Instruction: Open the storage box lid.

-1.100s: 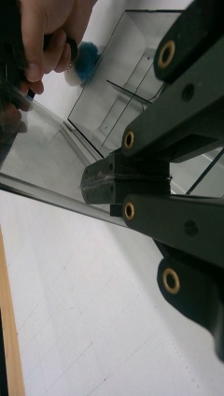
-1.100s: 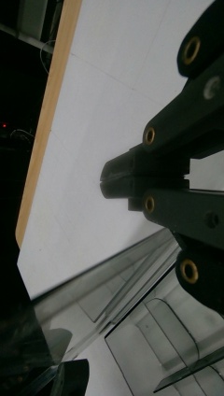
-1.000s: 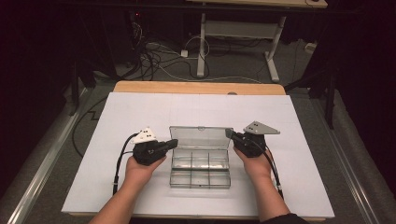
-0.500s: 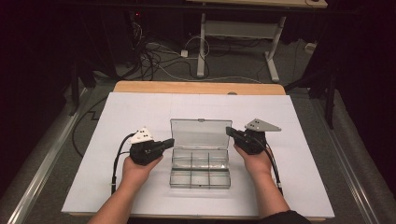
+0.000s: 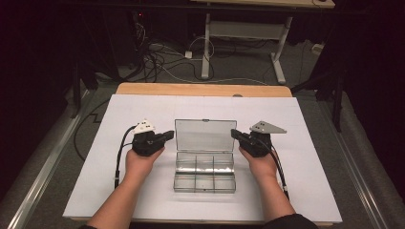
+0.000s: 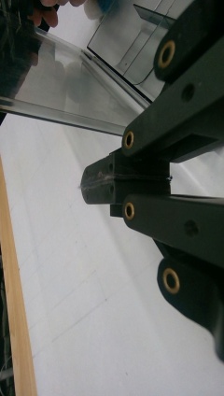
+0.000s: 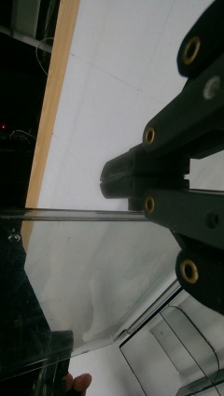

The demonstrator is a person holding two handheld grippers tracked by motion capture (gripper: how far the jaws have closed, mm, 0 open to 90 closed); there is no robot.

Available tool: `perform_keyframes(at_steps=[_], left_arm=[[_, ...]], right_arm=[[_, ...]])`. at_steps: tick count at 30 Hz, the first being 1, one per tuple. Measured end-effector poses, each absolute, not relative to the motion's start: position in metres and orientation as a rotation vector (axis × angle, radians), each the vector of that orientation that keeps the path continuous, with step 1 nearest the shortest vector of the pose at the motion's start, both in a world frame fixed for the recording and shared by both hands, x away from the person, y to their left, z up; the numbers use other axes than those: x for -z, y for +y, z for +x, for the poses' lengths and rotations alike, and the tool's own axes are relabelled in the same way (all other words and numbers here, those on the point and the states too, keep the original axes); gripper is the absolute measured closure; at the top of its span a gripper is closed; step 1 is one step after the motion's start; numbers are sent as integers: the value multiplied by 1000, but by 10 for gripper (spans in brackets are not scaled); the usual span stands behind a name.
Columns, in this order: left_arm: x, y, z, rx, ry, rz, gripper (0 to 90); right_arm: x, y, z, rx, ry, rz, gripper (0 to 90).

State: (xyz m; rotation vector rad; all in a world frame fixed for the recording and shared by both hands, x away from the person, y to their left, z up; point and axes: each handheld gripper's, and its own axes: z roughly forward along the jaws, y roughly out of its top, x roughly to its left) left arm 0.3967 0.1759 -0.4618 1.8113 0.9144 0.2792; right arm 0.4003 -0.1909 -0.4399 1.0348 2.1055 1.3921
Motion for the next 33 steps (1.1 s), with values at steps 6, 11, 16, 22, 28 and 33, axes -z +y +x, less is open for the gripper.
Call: perform_keyframes(at_steps=[6, 11, 16, 22, 28, 33], left_arm=[[457, 169, 405, -257, 909, 1794, 879], [451, 163, 410, -248, 897, 1794, 879], [448, 160, 414, -243, 891, 1796, 879], [449, 160, 416, -239, 903, 1794, 880], [452, 160, 420, -247, 917, 1805, 880], [457, 160, 423, -240, 937, 1809, 879]], right_arm=[[439, -191, 400, -1383, 2112, 1027, 900], [436, -191, 400, -1381, 2108, 1026, 900], [435, -190, 402, -1376, 2109, 1035, 900], [434, -190, 404, -1372, 2101, 1046, 900], [437, -189, 410, -1350, 2107, 1064, 900], [440, -186, 416, -1334, 2113, 1095, 900]])
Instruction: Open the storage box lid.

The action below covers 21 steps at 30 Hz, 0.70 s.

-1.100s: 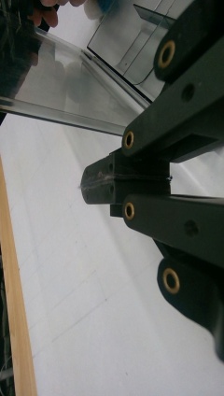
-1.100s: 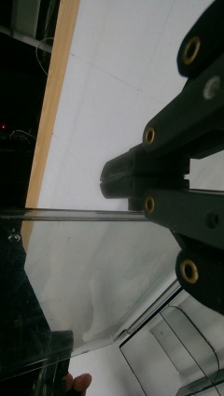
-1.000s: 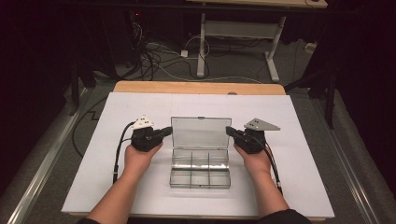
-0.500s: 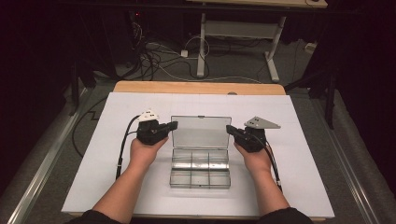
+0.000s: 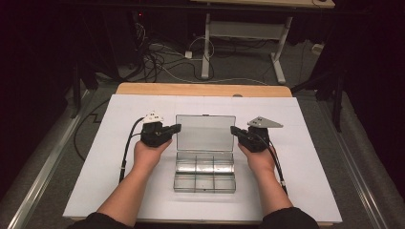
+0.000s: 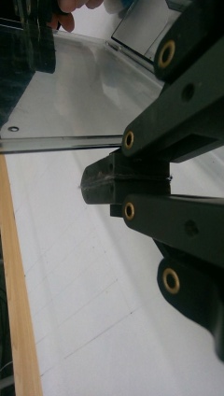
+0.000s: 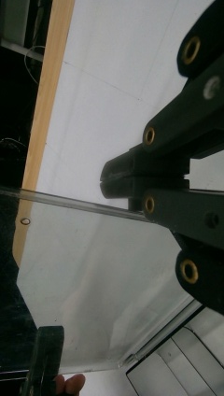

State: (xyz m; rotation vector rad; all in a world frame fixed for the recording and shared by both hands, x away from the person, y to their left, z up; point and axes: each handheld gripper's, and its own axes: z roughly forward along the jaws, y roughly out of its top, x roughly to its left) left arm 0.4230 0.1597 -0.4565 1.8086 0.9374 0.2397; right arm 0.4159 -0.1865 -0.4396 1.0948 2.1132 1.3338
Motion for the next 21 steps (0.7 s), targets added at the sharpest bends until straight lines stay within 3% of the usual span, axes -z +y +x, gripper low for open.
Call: perform_keyframes(at_steps=[21], left_arm=[[477, 153, 436, -208, 1003, 1860, 879]], right_arm=[[460, -180, 434, -1240, 2176, 1182, 900]])
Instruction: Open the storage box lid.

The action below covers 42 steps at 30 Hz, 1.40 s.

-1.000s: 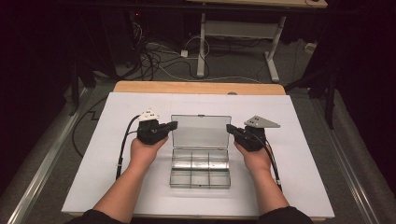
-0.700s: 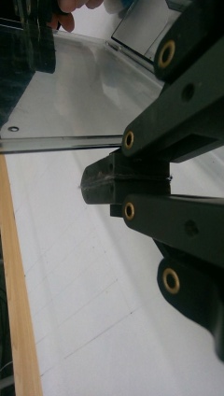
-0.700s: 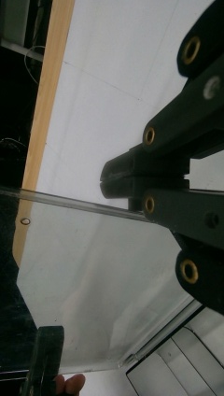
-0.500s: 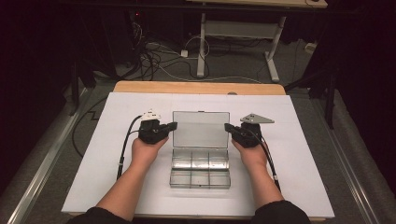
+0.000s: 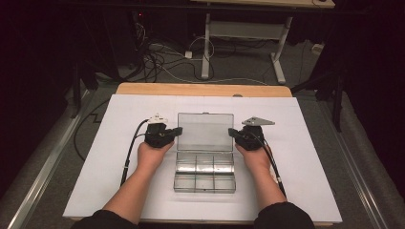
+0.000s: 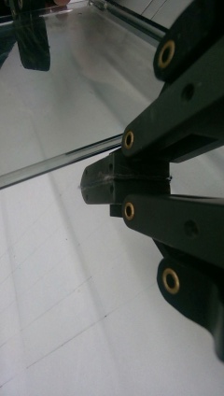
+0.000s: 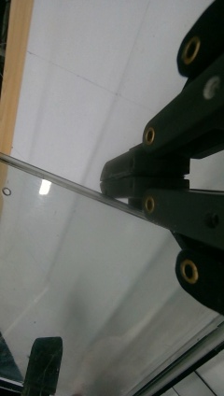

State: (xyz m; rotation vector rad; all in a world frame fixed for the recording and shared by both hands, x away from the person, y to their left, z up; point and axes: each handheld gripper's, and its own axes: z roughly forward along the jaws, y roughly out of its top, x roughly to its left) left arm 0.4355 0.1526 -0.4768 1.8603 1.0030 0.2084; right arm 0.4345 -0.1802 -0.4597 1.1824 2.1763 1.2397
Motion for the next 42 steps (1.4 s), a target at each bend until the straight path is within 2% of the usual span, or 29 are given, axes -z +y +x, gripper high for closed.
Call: perform_keyframes(at_steps=[30, 42], left_arm=[[494, 148, 442, -133, 1099, 1991, 879], [492, 161, 432, -158, 1089, 1966, 879]], right_arm=[[476, -173, 448, -1019, 2268, 1261, 900], [451, -182, 437, -1030, 2216, 1218, 900]])
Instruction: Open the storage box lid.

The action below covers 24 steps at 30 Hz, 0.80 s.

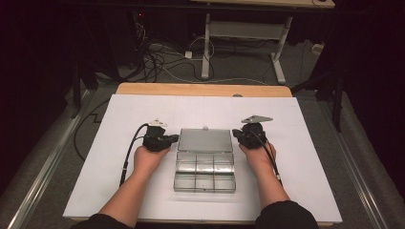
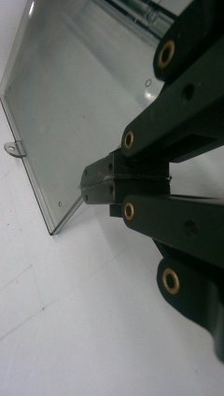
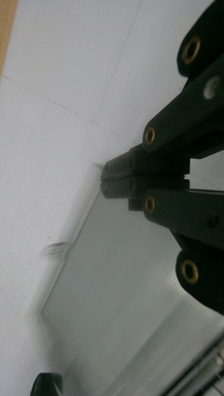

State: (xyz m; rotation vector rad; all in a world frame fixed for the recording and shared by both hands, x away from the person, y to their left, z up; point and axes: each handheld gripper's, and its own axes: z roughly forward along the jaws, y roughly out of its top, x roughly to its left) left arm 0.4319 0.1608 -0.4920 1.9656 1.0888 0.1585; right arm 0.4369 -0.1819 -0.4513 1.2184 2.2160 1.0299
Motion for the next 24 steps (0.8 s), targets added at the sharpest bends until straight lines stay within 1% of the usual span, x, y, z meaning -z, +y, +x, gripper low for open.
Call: perform_keyframes(at_steps=[4, 10, 16, 21, 24], left_arm=[[489, 165, 420, -179, 1062, 1954, 879], [487, 173, 393, -226, 995, 1955, 879], [490, 188, 362, -259, 952, 1948, 879], [493, 197, 343, -290, 923, 1969, 878], [494, 202, 332, -283, 910, 1965, 877]], right_arm=[[443, -182, 422, -1041, 2218, 1168, 900], [437, -189, 389, -1090, 2213, 1099, 900], [446, -191, 352, -1093, 2238, 1013, 900], [455, -201, 335, -1104, 2224, 1026, 900], [461, -208, 327, -1110, 2220, 1030, 900]])
